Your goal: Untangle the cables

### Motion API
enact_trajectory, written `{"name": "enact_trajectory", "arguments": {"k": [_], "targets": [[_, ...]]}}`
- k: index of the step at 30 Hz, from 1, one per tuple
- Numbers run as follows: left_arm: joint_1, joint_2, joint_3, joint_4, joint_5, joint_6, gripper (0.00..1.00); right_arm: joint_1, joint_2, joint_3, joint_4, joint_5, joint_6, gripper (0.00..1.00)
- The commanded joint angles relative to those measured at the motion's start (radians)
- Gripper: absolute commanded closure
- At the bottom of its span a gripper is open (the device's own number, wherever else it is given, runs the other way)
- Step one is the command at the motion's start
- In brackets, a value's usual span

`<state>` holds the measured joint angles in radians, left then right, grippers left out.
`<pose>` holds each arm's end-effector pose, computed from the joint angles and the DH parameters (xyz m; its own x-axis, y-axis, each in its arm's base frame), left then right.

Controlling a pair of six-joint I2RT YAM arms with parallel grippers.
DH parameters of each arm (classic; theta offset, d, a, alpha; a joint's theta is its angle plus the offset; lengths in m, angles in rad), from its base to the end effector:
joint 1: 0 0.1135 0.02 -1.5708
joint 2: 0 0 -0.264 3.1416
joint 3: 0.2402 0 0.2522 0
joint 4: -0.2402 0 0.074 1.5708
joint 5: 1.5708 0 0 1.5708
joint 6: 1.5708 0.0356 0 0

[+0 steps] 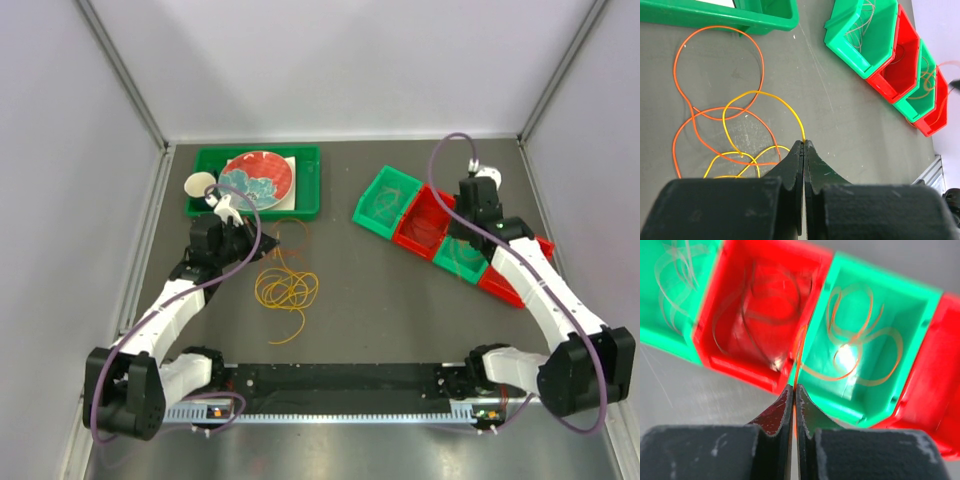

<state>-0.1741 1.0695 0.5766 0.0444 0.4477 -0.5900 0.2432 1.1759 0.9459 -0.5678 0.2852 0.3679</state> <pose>0.2267 -0.0555 0.2360 -0.6555 -0.3939 -0.6443 0.2114 0.7234 -0.6573 0.2413 0.0496 0.2823 -0.6628 0.1912 -0.7240 0.2122 0.9752 0.0632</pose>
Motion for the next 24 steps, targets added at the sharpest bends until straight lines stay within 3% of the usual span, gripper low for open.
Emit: {"name": "enact_trajectory", "arguments": {"k": [1, 16, 24], "targets": [[-0.004, -0.014, 0.04, 0.022, -0.007, 0.021, 1.0, -0.038, 0.036, 0.123, 0.02, 0.045, -0.063, 1.0], [-0.002, -0.016, 0.045, 0.012, -0.017, 0.028, 1.0, -0.13, 0.2, 0.367, 0.037, -0.04, -0.188, 1.0], [-0.002, -0.016, 0.04, 0.012, -0.02, 0.03, 1.0, -0.136, 0.159, 0.343, 0.034, -0.038, -0.198, 1.0]]}}
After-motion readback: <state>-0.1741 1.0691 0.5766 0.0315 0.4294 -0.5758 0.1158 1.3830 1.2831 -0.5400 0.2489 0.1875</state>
